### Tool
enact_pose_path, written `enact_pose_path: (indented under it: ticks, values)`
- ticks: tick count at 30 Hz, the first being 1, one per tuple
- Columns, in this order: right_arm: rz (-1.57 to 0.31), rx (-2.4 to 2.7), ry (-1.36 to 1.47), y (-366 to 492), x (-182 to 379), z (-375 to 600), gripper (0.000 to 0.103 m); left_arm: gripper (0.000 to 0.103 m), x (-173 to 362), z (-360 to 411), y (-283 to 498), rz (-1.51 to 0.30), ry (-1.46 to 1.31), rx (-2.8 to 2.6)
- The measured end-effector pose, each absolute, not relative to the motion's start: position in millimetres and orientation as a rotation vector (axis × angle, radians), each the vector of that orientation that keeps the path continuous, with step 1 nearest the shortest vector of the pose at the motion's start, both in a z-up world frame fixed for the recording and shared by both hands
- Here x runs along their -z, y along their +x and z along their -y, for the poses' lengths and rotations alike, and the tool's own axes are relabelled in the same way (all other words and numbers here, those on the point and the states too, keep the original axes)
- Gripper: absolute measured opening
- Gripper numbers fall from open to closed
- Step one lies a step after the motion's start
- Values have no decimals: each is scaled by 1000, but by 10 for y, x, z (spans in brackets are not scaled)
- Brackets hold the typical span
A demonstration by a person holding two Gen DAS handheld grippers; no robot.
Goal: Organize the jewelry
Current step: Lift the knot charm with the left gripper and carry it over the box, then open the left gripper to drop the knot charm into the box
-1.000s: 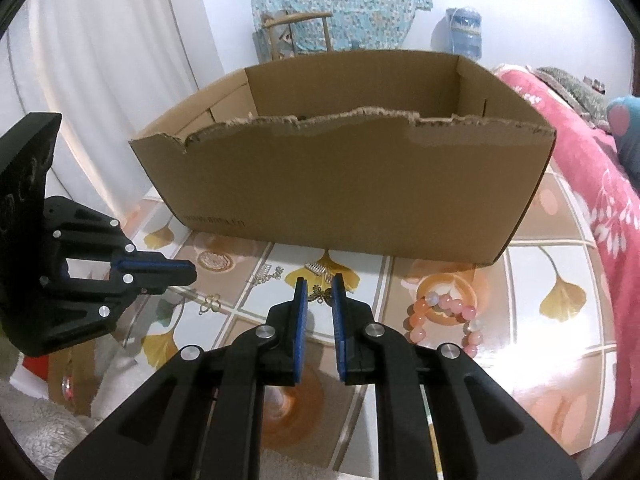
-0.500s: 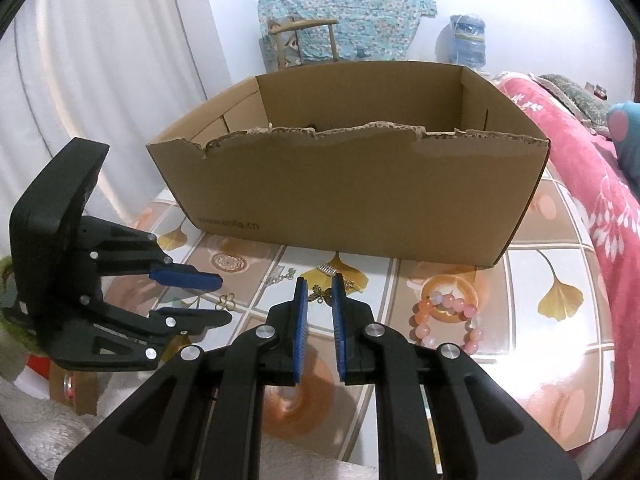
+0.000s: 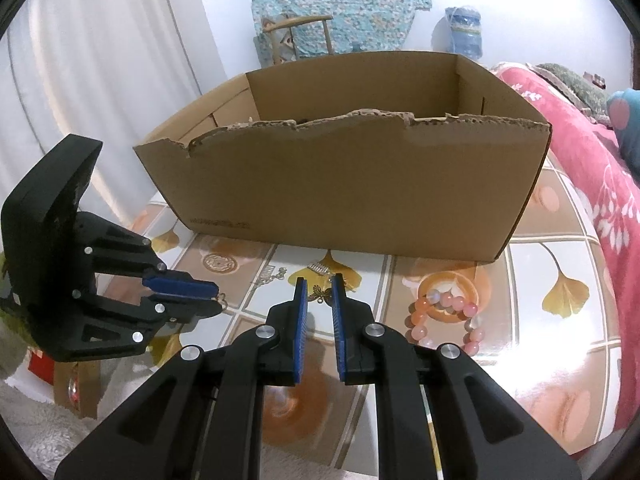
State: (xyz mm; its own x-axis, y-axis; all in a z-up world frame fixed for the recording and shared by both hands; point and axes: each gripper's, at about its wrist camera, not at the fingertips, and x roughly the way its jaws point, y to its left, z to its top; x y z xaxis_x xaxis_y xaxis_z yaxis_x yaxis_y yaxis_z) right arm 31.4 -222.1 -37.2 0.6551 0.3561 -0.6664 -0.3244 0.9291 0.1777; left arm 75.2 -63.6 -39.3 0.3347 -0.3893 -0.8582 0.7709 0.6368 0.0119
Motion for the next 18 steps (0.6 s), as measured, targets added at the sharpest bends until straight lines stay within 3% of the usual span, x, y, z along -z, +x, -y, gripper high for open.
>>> enact_pose_path:
  ticks: [11,18]
  values:
    - [-756,-381,43,306,352,2210,12,11,264,565,646,-921,455,779]
    - [-686,-405,43,251,64,2263,12,11,-255,450,593,-846,288,815]
